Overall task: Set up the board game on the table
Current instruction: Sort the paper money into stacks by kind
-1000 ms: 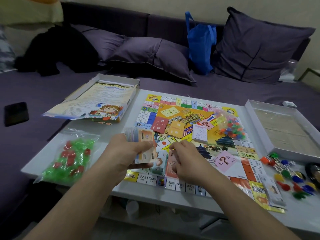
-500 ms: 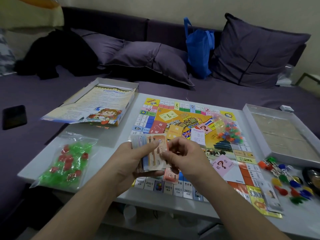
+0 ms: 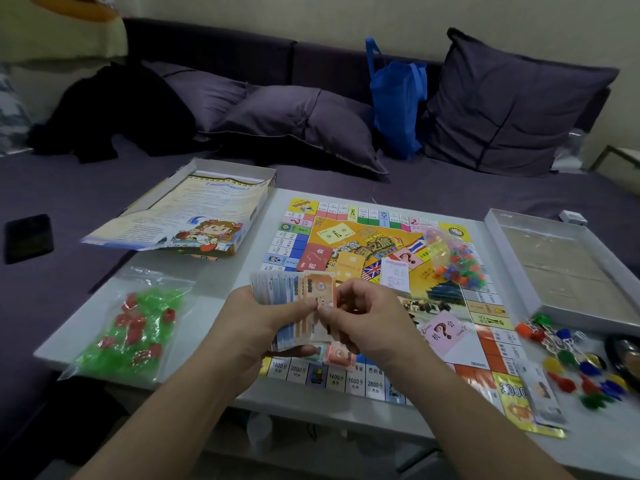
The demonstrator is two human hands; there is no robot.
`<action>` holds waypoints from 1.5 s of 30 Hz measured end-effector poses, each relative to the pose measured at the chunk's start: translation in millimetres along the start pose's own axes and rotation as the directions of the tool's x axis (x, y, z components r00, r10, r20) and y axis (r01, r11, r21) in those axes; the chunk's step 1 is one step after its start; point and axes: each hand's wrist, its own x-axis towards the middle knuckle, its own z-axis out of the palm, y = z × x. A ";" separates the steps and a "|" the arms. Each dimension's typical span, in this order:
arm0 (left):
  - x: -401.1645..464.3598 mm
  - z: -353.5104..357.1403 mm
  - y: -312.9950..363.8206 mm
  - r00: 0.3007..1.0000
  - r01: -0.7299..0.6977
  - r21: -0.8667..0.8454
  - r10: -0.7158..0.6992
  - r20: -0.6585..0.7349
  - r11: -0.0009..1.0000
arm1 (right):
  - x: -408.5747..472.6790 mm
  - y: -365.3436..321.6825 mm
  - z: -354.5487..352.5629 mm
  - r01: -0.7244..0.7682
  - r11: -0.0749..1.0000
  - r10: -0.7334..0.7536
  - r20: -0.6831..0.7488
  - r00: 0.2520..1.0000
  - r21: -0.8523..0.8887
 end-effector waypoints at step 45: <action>-2.2 -29.7 28.6 0.998 -0.011 0.002 0.011 0.060 1.000 | 0.7 -20.4 40.3 -0.034 0.994 0.032 0.028 0.999 0.105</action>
